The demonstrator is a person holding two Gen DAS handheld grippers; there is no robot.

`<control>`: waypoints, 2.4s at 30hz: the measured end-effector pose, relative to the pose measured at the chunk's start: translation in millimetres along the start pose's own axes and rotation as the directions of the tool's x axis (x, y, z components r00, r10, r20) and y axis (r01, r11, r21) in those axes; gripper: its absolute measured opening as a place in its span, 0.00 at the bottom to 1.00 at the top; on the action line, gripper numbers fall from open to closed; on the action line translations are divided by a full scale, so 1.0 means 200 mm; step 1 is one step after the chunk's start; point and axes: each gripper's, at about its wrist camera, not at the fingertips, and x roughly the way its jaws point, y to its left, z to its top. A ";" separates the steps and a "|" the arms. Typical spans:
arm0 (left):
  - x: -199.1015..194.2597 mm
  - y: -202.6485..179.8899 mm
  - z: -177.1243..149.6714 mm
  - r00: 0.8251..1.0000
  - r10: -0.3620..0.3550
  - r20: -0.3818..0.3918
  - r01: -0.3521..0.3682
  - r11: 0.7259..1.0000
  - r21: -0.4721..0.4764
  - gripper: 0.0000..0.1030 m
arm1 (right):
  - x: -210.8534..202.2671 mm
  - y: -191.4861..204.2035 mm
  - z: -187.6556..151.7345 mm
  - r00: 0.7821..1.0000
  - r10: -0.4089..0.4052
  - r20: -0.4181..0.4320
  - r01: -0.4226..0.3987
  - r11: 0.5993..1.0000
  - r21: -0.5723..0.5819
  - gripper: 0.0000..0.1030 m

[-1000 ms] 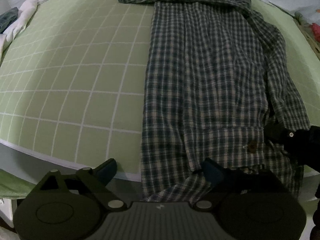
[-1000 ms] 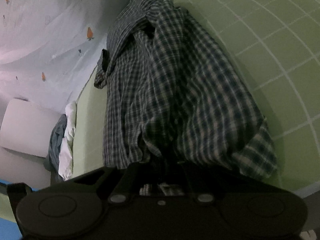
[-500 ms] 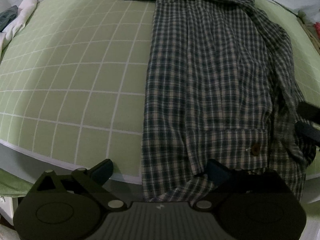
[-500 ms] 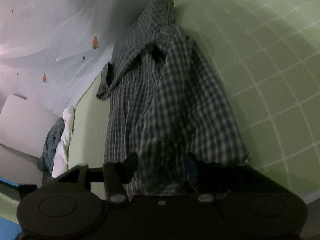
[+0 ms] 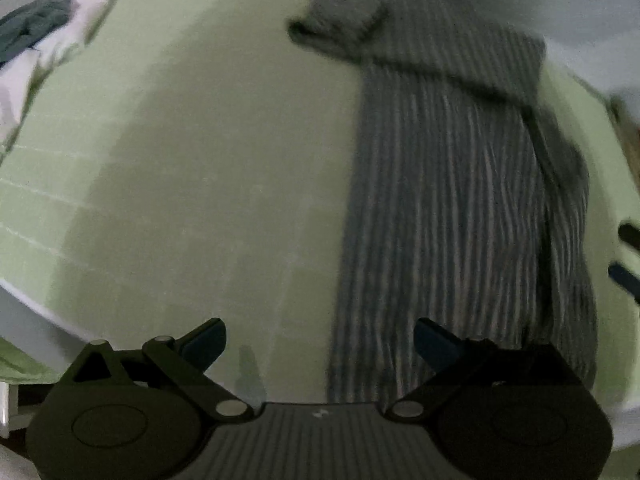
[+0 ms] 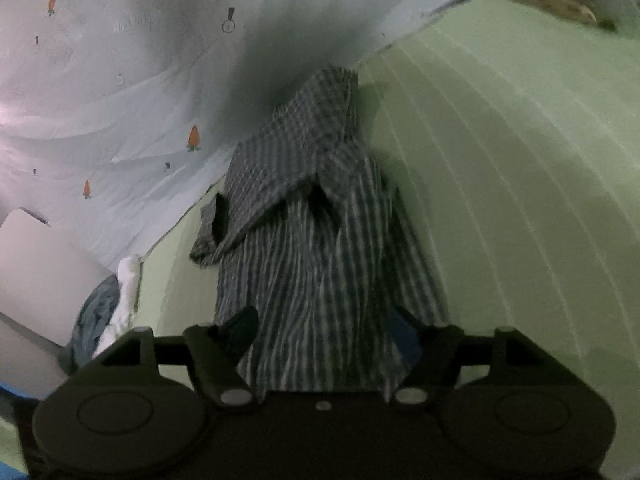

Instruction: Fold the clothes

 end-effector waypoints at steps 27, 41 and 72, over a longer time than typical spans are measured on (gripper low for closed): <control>0.71 0.06 1.41 0.969 -0.131 0.211 0.123 0.991 0.050 0.24 | 1.14 0.19 1.02 0.968 -0.229 0.099 0.247 0.936 -0.250 0.05; -0.08 -0.01 1.49 0.795 -0.170 0.582 0.193 0.981 0.023 0.03 | 0.80 0.20 1.24 0.958 0.057 0.282 -0.019 0.991 -0.136 0.02; 0.65 0.43 1.51 0.953 0.025 0.301 0.107 0.904 -0.414 0.12 | 1.52 0.21 1.25 0.942 -0.305 0.143 0.336 0.866 -0.369 0.35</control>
